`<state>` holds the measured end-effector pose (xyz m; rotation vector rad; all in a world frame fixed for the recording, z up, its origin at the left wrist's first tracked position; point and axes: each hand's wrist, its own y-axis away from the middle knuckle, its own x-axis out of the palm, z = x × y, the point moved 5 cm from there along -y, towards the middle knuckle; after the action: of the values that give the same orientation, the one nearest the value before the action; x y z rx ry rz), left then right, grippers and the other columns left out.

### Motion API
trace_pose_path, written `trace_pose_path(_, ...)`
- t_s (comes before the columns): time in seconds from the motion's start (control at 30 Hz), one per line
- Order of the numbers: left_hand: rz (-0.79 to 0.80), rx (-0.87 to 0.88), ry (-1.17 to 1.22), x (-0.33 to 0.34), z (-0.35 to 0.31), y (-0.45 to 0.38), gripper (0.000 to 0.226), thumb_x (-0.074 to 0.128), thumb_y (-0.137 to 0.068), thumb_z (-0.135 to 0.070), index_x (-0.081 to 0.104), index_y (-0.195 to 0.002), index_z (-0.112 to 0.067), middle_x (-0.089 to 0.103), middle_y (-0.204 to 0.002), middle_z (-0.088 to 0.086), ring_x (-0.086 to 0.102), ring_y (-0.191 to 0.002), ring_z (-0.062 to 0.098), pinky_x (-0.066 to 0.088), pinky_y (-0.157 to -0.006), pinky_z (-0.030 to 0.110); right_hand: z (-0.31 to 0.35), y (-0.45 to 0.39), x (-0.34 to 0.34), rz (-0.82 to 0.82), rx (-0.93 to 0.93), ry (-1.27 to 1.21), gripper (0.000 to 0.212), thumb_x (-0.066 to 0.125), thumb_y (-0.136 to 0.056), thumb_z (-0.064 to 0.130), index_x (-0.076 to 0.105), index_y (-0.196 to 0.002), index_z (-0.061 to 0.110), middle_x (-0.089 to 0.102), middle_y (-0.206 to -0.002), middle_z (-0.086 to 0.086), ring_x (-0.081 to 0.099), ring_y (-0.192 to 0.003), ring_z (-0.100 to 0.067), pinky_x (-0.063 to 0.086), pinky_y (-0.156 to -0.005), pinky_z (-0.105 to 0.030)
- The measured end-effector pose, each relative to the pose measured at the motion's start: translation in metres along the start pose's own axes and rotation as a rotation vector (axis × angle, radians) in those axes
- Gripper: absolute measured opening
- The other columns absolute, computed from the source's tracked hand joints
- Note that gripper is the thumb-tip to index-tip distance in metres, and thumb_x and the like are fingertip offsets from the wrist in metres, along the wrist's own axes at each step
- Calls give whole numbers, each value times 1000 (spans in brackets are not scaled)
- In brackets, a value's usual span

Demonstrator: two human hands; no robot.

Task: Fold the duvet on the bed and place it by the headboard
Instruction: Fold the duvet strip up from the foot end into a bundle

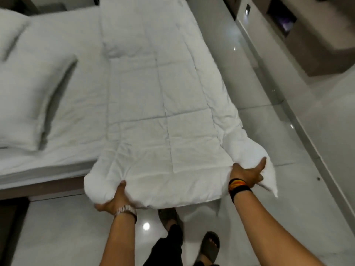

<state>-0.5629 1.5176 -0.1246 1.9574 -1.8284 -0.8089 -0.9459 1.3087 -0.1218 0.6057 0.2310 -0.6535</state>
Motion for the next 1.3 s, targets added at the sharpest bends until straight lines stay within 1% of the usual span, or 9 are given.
trace_pose_path(0.27, 206, 134, 172, 194, -150, -27, 133, 92, -70, -11, 0, -163, -33, 20, -166, 13, 48, -133, 28, 43, -111, 53, 199, -30, 141, 211, -88, -114, 98, 77, -86, 14, 22, -162, 40, 20, -164, -21, 46, -138, -40, 42, -110, -43)
trace_pose_path(0.4, 460, 100, 230, 297, -201, -70, 89, 61, -101, -40, 3, -165, -18, 18, -168, 19, 36, -149, 33, 30, -121, 49, 261, -51, 210, 534, -226, -216, 90, 73, -94, 14, 21, -163, 35, 40, -159, -12, 54, -134, -29, 52, -105, -50)
trace_pose_path(0.5, 338, 210, -37, 313, -193, -101, 94, 67, -99, -29, -1, -164, -22, 28, -165, 14, 44, -141, 23, 32, -117, 35, 241, -66, 215, 401, -443, 47, 74, 70, -98, 28, 32, -161, 31, 42, -161, -12, 45, -143, -27, 39, -118, -43)
trace_pose_path(0.57, 196, 202, -336, 298, -155, -112, 101, 68, -96, -45, -3, -165, -23, 19, -169, 18, 32, -150, 33, 26, -121, 46, 195, -83, 205, 250, -458, 225, 74, 69, -97, 39, 31, -161, 34, 23, -170, -10, 25, -154, -29, 24, -123, -39)
trace_pose_path(0.7, 45, 13, -627, 280, -74, -104, 125, 67, -77, -78, -14, -162, -35, -23, -168, 22, -15, -154, 49, 2, -116, 73, 106, -95, 195, 73, -27, 372, 108, 73, -81, 67, 2, -161, 52, -22, -171, -11, -7, -157, -42, 9, -119, -69)
trace_pose_path(0.8, 31, -14, -597, 293, -58, -90, 141, 74, -60, -84, -18, -159, -45, -30, -165, 22, -23, -151, 52, -6, -111, 78, 94, -104, 208, 69, 70, 285, 123, 80, -75, 65, -6, -161, 49, -29, -167, -16, 11, -156, -47, 24, -122, -59)
trace_pose_path(0.97, 90, 410, -846, 305, -112, -136, 148, 71, -52, -89, -3, -165, -28, -1, -173, 13, -11, -158, 35, -13, -121, 57, 109, -111, 226, 88, 50, 403, 128, 78, -72, 73, -10, -162, 47, -30, -166, -22, 10, -154, -51, 21, -120, -64)
trace_pose_path(1.1, 296, 496, -935, 325, -148, -168, 148, 81, -53, -80, 9, -166, -18, 33, -164, 18, 34, -150, 36, 28, -123, 47, 110, -93, 244, 120, -236, 735, 123, 50, -63, 96, -9, -161, 48, -28, -168, -18, -22, -153, -46, -2, -112, -82)
trace_pose_path(1.3, 358, 470, -888, 333, -157, -193, 129, 97, -52, -58, 25, -153, -21, 57, -143, 21, 58, -127, 41, 50, -102, 49, 111, -77, 272, 318, -350, 988, 100, 37, -77, 93, -10, -158, 56, -29, -169, -4, -27, -154, -35, -9, -108, -83)
